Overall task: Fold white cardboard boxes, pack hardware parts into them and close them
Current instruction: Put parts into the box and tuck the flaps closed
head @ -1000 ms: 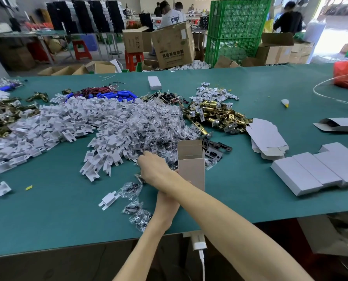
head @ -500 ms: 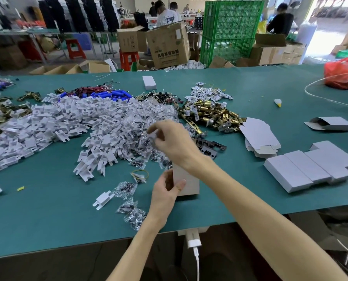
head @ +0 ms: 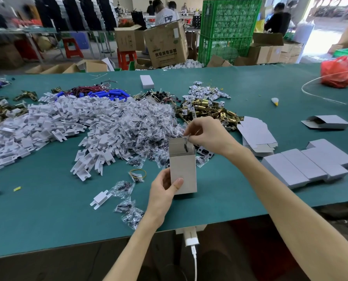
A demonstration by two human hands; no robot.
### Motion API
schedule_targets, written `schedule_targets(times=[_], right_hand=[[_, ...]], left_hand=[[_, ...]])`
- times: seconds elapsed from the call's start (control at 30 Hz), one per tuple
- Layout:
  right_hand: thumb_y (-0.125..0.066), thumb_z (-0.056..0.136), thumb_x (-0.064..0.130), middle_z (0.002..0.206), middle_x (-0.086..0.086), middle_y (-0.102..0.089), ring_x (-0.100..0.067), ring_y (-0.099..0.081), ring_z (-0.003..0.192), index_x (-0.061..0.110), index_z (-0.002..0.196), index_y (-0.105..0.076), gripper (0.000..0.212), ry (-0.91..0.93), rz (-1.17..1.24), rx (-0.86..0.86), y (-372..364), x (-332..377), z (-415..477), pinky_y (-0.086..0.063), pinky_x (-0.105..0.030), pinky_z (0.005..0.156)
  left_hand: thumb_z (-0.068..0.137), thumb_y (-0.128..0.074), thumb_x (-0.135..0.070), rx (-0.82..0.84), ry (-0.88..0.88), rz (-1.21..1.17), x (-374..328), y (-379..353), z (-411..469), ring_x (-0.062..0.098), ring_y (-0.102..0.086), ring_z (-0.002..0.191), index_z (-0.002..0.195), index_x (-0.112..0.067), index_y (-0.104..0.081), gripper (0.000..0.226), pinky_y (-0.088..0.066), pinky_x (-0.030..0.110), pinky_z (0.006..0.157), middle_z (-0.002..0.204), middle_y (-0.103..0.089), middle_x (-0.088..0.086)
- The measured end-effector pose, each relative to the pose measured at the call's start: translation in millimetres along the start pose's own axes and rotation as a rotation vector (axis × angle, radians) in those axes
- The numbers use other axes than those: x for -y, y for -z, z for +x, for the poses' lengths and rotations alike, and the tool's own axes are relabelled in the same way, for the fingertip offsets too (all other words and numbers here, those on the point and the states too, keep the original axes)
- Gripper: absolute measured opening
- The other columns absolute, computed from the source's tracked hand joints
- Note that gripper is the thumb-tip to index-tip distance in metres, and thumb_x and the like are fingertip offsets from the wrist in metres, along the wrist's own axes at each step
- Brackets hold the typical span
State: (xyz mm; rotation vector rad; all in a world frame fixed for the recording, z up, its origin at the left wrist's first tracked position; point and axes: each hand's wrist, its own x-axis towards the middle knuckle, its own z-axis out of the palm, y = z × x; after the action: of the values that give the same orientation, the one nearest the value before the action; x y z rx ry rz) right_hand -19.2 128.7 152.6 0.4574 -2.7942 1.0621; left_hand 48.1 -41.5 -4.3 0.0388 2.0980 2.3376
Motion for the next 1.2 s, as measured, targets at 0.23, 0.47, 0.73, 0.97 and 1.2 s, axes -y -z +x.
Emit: schedule_targets(times=[0.23, 0.47, 0.73, 0.97, 1.2], right_hand=[[-0.066, 0.087, 0.003, 0.09, -0.001, -0.072, -0.015, -0.066, 0.084, 0.013, 0.092, -0.076, 0.015, 0.026, -0.231, 0.087, -9, -4, -6, -0.055, -0.031, 0.078], [-0.06, 0.098, 0.015, 0.11, -0.005, -0.057, -0.02, -0.053, 0.107, 0.011, 0.101, -0.077, 0.018, 0.088, -0.384, 0.19, -11, -7, -11, -0.043, -0.032, 0.094], [-0.058, 0.101, 0.042, 0.118, -0.004, -0.05, -0.022, -0.042, 0.117, 0.013, 0.114, -0.069, 0.033, 0.107, -0.435, 0.277, -20, -1, -22, -0.039, -0.039, 0.102], [-0.06, 0.099, 0.037, 0.093, 0.004, -0.064, -0.018, -0.046, 0.096, 0.02, 0.098, -0.06, 0.017, 0.14, -0.477, 0.263, -21, 4, -25, -0.044, -0.038, 0.081], [-0.059, 0.098, 0.039, 0.096, -0.002, -0.061, -0.025, -0.06, 0.089, 0.023, 0.102, -0.056, 0.017, 0.037, -0.422, 0.364, -21, 4, -22, -0.051, -0.041, 0.075]], left_hand=[[0.093, -0.076, -0.015, -0.007, -0.006, -0.007, 1, 0, 0, 0.007, -0.072, 0.106, 0.121, -0.02, -0.064, 0.031, -0.056, 0.022, 0.085, 0.113, -0.077, -0.011], [0.093, -0.076, -0.016, -0.006, -0.011, -0.009, 2, 0, 0, 0.008, -0.072, 0.105, 0.12, -0.022, -0.064, 0.03, -0.057, 0.023, 0.086, 0.112, -0.077, -0.011], [0.086, -0.078, -0.029, -0.001, -0.02, -0.039, 1, 0, 0, 0.013, -0.072, 0.106, 0.122, -0.02, -0.065, 0.04, -0.058, 0.026, 0.086, 0.112, -0.077, -0.004], [0.085, -0.078, -0.031, 0.016, -0.029, -0.032, 1, 1, -1, 0.014, -0.072, 0.107, 0.124, -0.019, -0.065, 0.042, -0.057, 0.027, 0.087, 0.113, -0.077, -0.003], [0.084, -0.078, -0.031, 0.024, -0.03, -0.038, 0, 1, -1, 0.014, -0.072, 0.106, 0.121, -0.02, -0.066, 0.041, -0.057, 0.026, 0.085, 0.111, -0.077, -0.003]])
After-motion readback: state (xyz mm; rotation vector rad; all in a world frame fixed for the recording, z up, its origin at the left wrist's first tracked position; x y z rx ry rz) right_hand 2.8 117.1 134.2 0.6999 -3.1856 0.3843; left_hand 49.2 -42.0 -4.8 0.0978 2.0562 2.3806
